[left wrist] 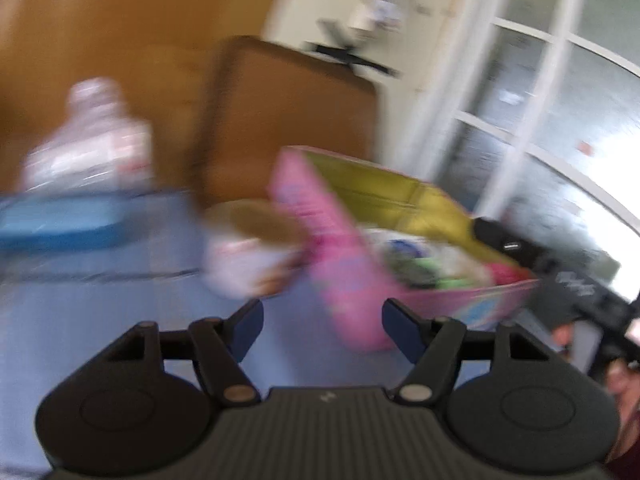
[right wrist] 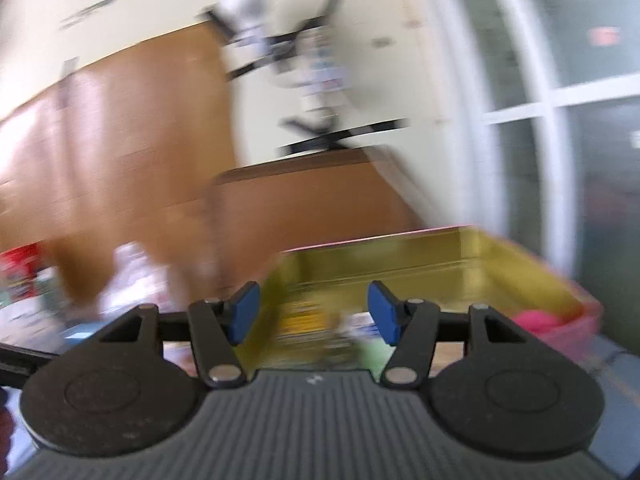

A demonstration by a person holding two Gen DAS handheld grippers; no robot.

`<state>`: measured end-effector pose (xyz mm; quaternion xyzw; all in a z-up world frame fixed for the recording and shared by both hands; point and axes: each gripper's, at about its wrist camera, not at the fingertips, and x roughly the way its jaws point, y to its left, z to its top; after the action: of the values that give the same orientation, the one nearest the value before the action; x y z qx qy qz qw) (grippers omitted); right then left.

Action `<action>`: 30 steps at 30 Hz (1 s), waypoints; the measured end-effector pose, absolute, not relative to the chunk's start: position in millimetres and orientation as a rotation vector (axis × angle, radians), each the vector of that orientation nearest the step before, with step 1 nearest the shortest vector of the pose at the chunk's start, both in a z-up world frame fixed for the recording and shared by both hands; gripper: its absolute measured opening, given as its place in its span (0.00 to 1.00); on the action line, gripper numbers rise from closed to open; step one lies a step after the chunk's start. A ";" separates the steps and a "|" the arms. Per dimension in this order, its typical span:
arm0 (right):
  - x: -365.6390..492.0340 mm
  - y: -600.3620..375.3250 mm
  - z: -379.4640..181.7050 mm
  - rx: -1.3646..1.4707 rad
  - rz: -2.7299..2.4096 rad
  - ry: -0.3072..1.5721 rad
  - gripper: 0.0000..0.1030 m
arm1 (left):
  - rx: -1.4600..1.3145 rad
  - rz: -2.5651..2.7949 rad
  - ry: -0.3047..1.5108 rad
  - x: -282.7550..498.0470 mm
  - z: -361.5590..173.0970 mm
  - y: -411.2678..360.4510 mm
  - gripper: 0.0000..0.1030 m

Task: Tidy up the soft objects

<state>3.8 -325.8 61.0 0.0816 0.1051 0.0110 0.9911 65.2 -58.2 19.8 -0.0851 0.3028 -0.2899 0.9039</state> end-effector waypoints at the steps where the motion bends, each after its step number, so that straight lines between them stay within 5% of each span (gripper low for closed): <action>1: 8.7 -313.2 61.4 0.154 0.079 0.227 0.60 | -0.185 -0.552 0.633 66.4 15.0 -38.7 0.65; 7: 48.9 -226.6 62.6 0.047 0.340 0.318 0.62 | -0.229 -0.172 0.609 68.8 -11.1 75.3 0.65; 11: 93.1 -156.9 68.4 -0.148 0.528 0.345 0.88 | -0.375 -0.145 0.565 66.0 -20.3 112.4 0.67; 13: 128.2 -121.4 63.2 -0.265 0.603 0.417 0.91 | -0.382 -0.146 0.520 61.5 -17.3 114.8 0.68; 25: 256.1 -37.8 19.0 -0.616 0.702 0.774 0.88 | -0.317 -0.204 0.524 66.6 -19.0 101.0 0.64; 30: 254.0 -43.1 17.0 -0.528 0.714 0.830 0.62 | -0.331 -0.205 0.531 67.1 -20.5 103.7 0.58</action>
<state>254.0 -43.1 17.0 -0.2482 0.3900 0.3353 0.8209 67.1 103.7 -20.5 -0.1627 0.2606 -0.1006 0.9463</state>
